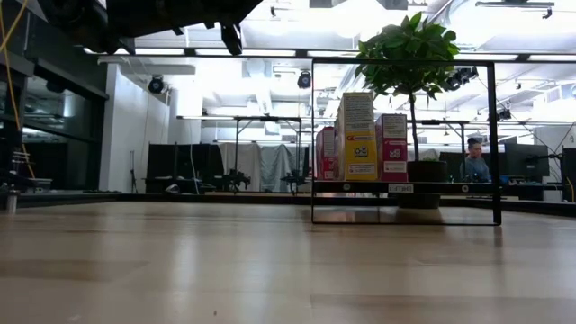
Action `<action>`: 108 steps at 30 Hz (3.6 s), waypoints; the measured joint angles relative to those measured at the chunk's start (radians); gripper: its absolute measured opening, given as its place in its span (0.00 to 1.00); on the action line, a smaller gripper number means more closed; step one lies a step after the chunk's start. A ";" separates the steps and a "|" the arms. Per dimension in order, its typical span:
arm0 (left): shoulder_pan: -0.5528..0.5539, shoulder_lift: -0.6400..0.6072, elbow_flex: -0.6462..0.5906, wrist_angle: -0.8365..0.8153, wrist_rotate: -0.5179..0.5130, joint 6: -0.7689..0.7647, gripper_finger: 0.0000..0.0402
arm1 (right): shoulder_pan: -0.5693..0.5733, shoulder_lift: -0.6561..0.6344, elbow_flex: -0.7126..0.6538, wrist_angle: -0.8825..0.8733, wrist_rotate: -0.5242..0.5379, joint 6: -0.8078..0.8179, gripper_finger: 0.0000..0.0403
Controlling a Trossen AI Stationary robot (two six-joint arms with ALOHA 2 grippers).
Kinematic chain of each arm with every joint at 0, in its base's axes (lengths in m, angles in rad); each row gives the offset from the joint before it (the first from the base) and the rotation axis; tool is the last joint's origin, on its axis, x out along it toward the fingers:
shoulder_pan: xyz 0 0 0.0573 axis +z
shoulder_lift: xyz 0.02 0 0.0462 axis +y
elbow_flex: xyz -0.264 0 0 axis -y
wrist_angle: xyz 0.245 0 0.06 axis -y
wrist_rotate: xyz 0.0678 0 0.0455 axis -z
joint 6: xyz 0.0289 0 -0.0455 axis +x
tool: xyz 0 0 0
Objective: Stack cereal on shelf
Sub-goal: Put the yellow cereal box on the shelf
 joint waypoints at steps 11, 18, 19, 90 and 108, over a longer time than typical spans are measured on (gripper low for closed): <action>0.000 0.000 0.000 0.000 0.000 0.000 0.00 | 0.046 0.067 0.001 -0.041 0.114 0.078 0.62; 0.000 0.000 0.000 0.002 0.000 0.000 0.00 | 0.050 0.099 0.000 -0.087 0.182 0.082 0.62; 0.000 0.000 0.000 0.002 0.000 0.000 0.00 | 0.050 0.107 0.000 -0.093 0.203 0.083 0.62; -0.002 0.000 0.000 -0.002 0.001 -0.045 0.00 | -0.397 0.052 0.464 -0.581 0.237 -0.109 0.61; -0.002 0.000 0.000 -0.002 0.007 -0.063 0.00 | -0.149 -0.325 0.136 -0.583 0.429 0.281 0.61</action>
